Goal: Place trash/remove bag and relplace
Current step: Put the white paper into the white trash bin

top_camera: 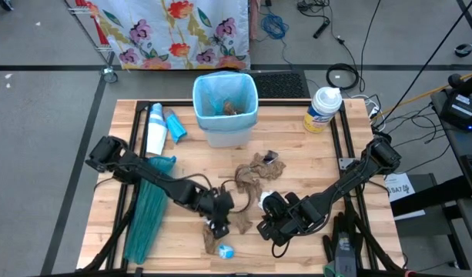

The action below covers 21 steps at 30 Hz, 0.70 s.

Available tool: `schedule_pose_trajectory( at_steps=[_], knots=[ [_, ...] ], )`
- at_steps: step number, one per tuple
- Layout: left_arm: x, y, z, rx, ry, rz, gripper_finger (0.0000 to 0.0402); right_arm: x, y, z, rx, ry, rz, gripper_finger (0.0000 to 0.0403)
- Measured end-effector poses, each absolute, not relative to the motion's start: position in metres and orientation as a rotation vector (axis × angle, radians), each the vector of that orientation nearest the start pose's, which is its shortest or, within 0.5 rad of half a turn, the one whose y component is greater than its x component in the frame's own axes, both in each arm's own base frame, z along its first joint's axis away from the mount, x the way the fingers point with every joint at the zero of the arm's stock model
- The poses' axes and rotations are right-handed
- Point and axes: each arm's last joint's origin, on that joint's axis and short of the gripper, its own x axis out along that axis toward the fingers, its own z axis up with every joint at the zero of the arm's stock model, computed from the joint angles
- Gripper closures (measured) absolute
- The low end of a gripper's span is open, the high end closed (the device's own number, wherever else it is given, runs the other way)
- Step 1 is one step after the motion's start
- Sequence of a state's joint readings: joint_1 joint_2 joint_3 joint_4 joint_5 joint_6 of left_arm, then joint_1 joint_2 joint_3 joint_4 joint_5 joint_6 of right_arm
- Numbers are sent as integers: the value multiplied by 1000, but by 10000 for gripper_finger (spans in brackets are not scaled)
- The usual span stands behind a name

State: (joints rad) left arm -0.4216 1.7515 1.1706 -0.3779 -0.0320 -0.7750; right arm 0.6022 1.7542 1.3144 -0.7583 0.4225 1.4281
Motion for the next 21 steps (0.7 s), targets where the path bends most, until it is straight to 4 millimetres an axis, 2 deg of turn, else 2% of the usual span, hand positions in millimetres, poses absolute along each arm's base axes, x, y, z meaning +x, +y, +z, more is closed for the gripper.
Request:
schedule_pose_trajectory(
  at_steps=[5,11,15,21],
  knots=[
    [318,-165,192,-460,1046,69,222,295,188,225,714,898,-574,273],
    [312,-165,189,-440,1070,157,222,295,188,225,713,898,-575,273],
    [313,-169,180,-444,1104,143,222,295,188,225,715,897,-574,273],
    [318,-176,156,-440,1161,139,222,295,188,225,731,892,-582,273]
  ],
)
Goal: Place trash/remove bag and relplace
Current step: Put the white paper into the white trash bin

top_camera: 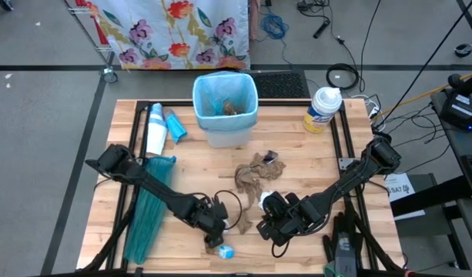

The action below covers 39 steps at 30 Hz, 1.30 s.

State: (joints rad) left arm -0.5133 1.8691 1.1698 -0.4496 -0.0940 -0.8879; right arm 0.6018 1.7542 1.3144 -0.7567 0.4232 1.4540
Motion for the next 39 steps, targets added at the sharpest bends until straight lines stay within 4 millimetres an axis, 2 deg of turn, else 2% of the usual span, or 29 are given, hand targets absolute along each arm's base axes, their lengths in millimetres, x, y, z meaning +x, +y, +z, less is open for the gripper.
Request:
schedule_pose_trajectory(
  at_steps=[6,8,11,12,18,23,27,35,39],
  knots=[
    [325,-169,136,-445,1232,161,235,295,188,226,733,891,-580,273],
    [327,-164,133,-450,1263,162,272,296,189,226,737,888,-577,273],
    [330,-153,132,-419,1275,148,365,296,189,226,738,887,-576,273],
    [332,-149,132,-411,1273,146,382,296,189,226,738,887,-577,273],
    [339,-113,135,-388,1307,183,397,296,189,226,737,888,-577,273],
    [336,-84,152,-359,1319,208,399,295,188,226,732,891,-580,273],
    [330,-64,182,-367,1251,238,400,294,187,225,714,897,-593,273],
    [308,-42,245,-377,1068,217,401,296,177,224,679,897,-646,273],
    [301,-38,260,-364,1014,195,398,298,172,224,670,898,-654,273]
  ],
)
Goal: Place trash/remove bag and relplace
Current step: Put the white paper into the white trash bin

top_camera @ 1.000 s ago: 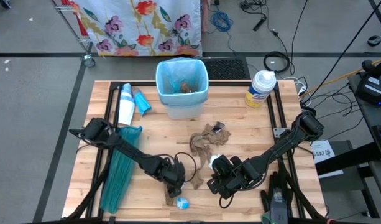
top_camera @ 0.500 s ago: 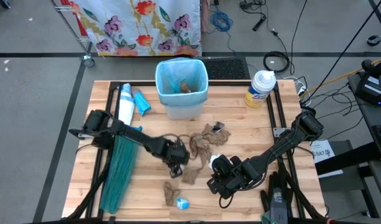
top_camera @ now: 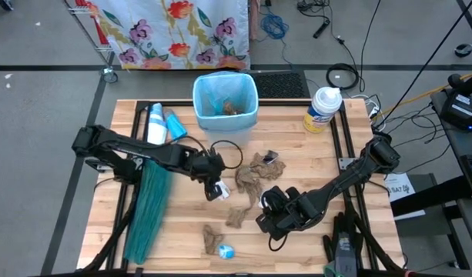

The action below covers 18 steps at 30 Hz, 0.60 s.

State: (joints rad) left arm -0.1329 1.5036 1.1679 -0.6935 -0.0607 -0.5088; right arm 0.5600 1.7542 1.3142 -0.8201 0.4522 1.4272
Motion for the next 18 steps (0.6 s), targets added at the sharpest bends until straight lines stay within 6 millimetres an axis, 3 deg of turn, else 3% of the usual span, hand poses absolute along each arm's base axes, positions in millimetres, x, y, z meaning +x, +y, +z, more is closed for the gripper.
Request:
schedule_pose_trajectory(
  at_steps=[6,18],
  knots=[
    [300,-46,260,-257,1039,51,364,300,169,224,659,898,-654,273],
    [305,-74,237,-92,1142,-158,262,301,169,224,665,894,-646,273]
  ],
)
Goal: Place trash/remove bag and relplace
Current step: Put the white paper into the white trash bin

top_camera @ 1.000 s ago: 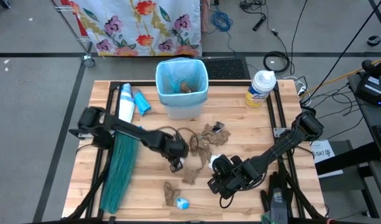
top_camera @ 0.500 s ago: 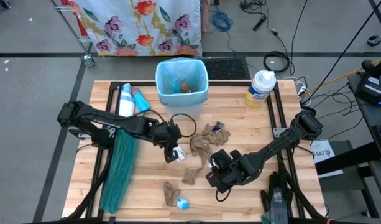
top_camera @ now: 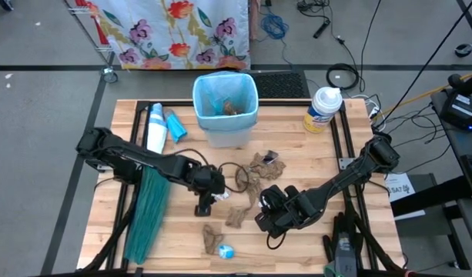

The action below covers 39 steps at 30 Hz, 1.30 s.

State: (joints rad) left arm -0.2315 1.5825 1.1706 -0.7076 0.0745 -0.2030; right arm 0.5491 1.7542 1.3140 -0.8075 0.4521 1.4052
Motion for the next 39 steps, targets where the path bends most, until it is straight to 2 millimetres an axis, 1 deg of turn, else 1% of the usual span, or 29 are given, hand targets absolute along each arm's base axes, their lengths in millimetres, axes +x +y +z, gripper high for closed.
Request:
schedule_pose_trajectory(
  at_steps=[4,6,8,12,16,21,26,30,32,33,36,37,39],
  knots=[
    [309,-83,216,-38,1232,-175,257,302,170,224,672,891,-638,273],
    [309,-90,204,40,1280,-197,258,302,170,224,673,890,-634,273],
    [312,-97,192,128,1298,-181,260,302,170,224,672,893,-634,273],
    [313,-107,173,318,1323,-80,261,302,170,224,672,893,-634,273],
    [316,-111,159,461,1307,42,261,302,171,225,695,884,-640,273],
    [323,-112,139,494,1341,36,261,302,171,224,699,884,-640,273],
    [324,-113,129,510,1364,42,261,302,171,224,707,882,-645,273],
    [327,-108,125,487,1374,44,265,302,170,224,707,880,-648,273],
    [329,-103,125,464,1381,47,281,302,170,225,708,879,-648,273],
    [330,-100,125,447,1385,47,296,302,170,225,707,879,-648,273],
    [333,-89,125,396,1390,52,367,302,170,225,708,878,-648,273],
    [335,-85,125,384,1388,64,384,303,170,225,708,878,-648,273],
    [337,-80,124,370,1387,78,391,303,170,225,708,877,-648,273]
  ],
)
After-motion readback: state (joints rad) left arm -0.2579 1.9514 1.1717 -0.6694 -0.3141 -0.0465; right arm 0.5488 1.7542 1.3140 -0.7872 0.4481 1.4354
